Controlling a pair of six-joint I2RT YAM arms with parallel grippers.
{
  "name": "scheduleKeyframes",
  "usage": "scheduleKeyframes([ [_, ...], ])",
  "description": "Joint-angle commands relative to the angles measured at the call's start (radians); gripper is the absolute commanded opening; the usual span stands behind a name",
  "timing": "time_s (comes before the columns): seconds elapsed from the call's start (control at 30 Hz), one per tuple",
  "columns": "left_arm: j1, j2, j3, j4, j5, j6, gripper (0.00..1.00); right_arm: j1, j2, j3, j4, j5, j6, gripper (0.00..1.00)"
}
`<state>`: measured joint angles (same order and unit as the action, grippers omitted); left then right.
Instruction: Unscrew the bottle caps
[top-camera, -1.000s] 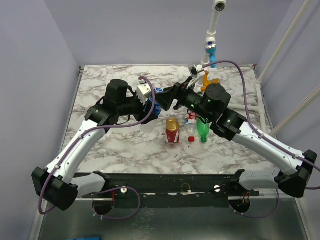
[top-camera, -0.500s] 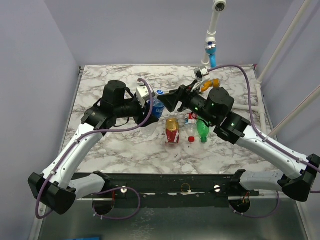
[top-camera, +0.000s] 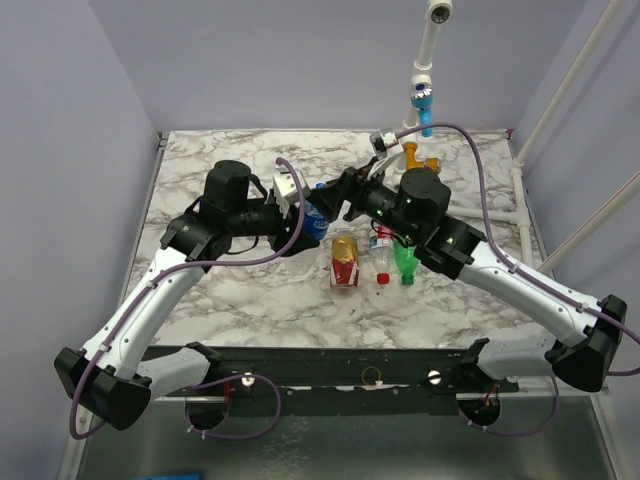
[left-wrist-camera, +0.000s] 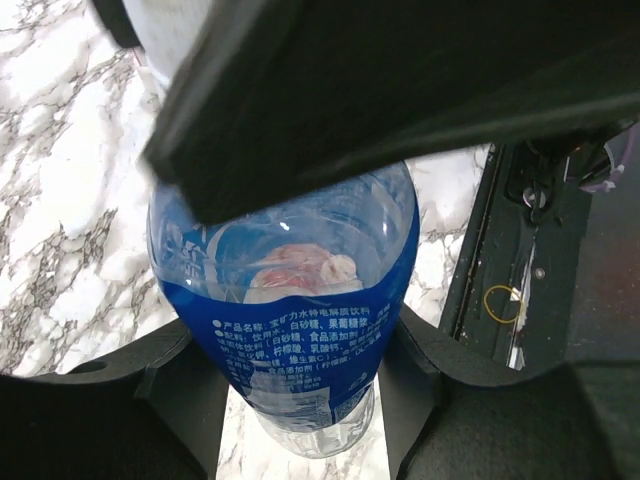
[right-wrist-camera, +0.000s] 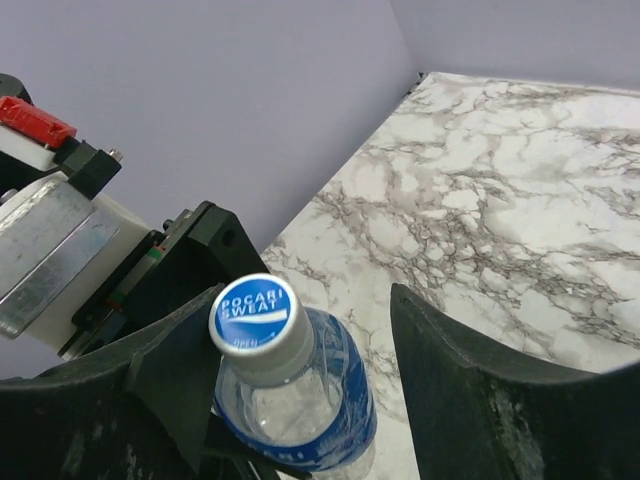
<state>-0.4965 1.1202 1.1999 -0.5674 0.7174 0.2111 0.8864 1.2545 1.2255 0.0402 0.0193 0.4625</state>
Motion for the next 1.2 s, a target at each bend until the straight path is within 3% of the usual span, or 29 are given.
scheduleKeyframes([
  [0.0,-0.011,0.0,0.039,-0.022,0.059,0.026,0.35,-0.001,0.057,0.046,0.031,-0.058,-0.003,0.65],
  [0.07,-0.014,0.003,0.044,-0.032,0.067,0.033,0.35,-0.001,0.072,0.051,0.038,-0.063,0.0,0.56],
  [0.17,-0.014,-0.001,0.047,-0.037,0.07,0.03,0.4,-0.001,0.076,0.051,0.043,-0.067,0.004,0.33],
  [0.2,-0.014,-0.003,0.047,-0.038,0.066,0.024,0.55,0.0,0.07,0.05,0.044,-0.065,0.005,0.29],
  [0.27,-0.014,-0.012,0.049,-0.032,0.057,-0.011,0.97,-0.001,0.048,0.037,0.05,-0.062,0.004,0.24],
  [0.53,-0.014,-0.068,-0.036,0.141,0.12,-0.311,0.99,-0.001,-0.063,-0.095,0.294,-0.056,0.062,0.21],
  [0.7,-0.014,-0.055,-0.031,0.158,0.141,-0.287,0.99,0.0,-0.049,-0.104,0.351,-0.062,0.096,0.19],
  [0.83,-0.015,-0.056,-0.042,0.156,0.133,-0.261,0.85,0.003,-0.059,-0.112,0.355,-0.043,0.082,0.19],
  [0.93,-0.014,-0.064,-0.058,0.154,0.105,-0.234,0.57,0.004,-0.069,-0.112,0.346,-0.026,0.066,0.22],
  [1.0,-0.014,-0.072,-0.063,0.154,0.078,-0.216,0.4,0.004,-0.069,-0.106,0.323,-0.025,0.063,0.4],
  [1.1,-0.014,-0.08,-0.069,0.153,0.032,-0.167,0.36,0.003,-0.057,-0.06,0.26,0.041,0.077,0.67],
  [1.17,-0.014,-0.082,-0.071,0.153,0.004,-0.135,0.32,0.003,-0.035,-0.002,0.179,0.083,0.09,0.72],
])
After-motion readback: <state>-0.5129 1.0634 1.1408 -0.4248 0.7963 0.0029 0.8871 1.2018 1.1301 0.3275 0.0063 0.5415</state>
